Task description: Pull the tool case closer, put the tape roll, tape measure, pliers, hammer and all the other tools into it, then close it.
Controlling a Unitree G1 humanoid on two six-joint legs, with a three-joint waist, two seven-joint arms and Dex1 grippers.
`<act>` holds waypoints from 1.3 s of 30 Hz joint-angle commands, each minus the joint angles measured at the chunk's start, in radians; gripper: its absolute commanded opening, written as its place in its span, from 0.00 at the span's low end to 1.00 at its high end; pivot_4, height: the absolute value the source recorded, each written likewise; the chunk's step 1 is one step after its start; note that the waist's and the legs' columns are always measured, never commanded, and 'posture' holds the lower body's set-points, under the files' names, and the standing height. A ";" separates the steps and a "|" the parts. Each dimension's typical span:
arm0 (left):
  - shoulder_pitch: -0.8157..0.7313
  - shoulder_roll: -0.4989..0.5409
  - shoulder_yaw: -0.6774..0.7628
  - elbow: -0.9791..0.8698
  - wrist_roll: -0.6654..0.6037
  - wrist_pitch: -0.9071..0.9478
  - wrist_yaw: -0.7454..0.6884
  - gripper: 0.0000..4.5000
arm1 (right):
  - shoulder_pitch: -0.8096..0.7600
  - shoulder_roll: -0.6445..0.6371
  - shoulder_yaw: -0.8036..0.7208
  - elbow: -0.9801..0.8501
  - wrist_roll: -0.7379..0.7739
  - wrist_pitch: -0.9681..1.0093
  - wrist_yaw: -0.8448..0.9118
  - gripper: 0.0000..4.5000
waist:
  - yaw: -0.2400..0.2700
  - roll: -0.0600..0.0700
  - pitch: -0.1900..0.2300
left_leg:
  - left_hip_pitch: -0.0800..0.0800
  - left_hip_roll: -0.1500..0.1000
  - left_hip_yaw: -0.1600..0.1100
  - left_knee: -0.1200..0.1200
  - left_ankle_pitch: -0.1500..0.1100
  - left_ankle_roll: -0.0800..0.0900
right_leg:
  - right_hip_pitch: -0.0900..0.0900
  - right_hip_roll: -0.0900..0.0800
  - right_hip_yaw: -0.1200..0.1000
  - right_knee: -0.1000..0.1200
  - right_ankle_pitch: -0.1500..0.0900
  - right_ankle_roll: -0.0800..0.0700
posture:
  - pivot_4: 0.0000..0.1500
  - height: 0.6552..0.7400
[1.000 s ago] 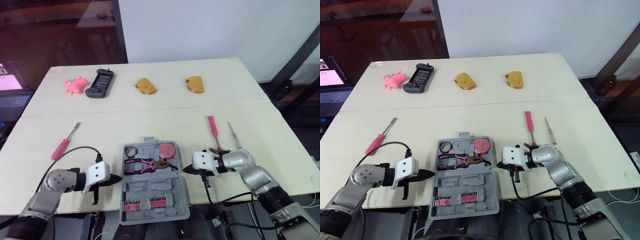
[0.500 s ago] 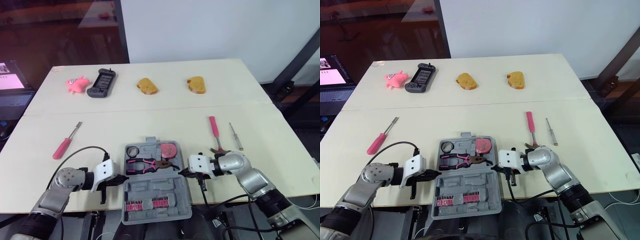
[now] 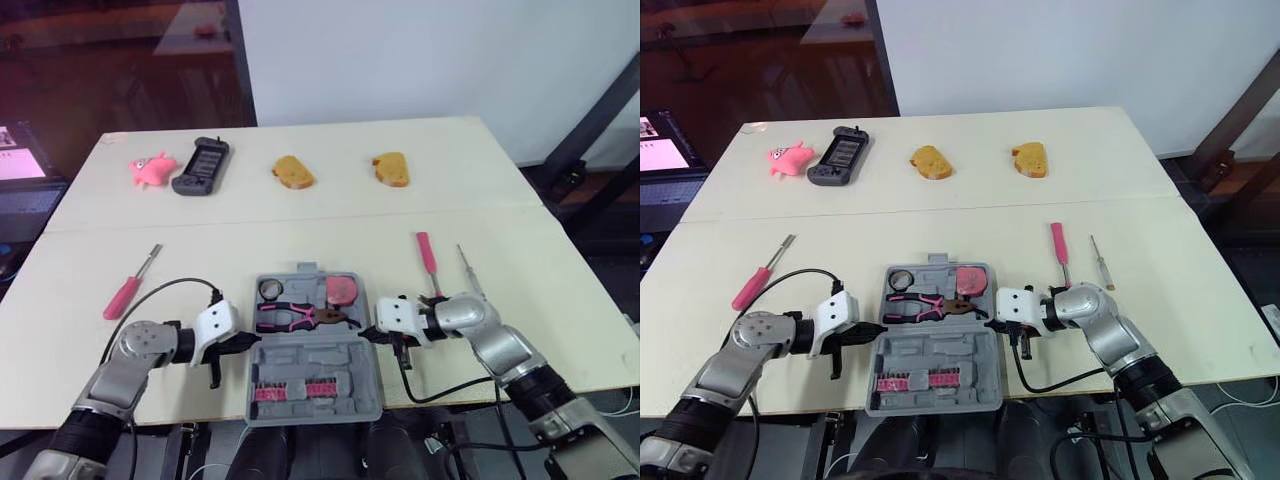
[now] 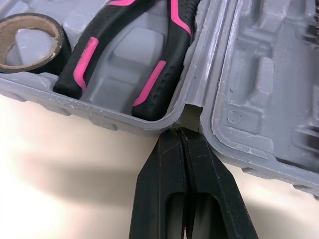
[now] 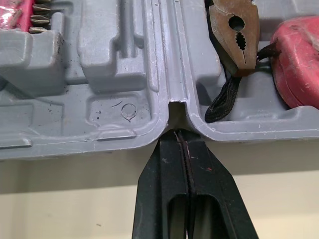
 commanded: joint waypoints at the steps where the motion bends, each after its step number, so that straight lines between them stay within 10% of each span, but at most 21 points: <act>1: -0.038 -0.029 -0.019 -0.028 -0.012 -0.023 0.007 0.01 | -0.041 0.039 0.009 0.013 -0.002 -0.033 -0.009 0.00 | 0.000 0.000 0.000 | 0.000 0.000 0.000 0.000 0.000 0.000 | 0.000 0.000 0.000 0.000 0.000 0.000 | 1.00 1.00; 39: -0.051 -0.031 -0.001 0.033 0.031 -0.036 0.092 0.01 | -0.105 0.129 0.006 0.120 -0.056 -0.015 -0.046 0.00 | -0.004 0.000 0.000 | 0.001 -0.001 0.000 0.000 0.000 0.000 | 0.000 0.001 0.000 0.001 0.000 0.000 | 1.00 1.00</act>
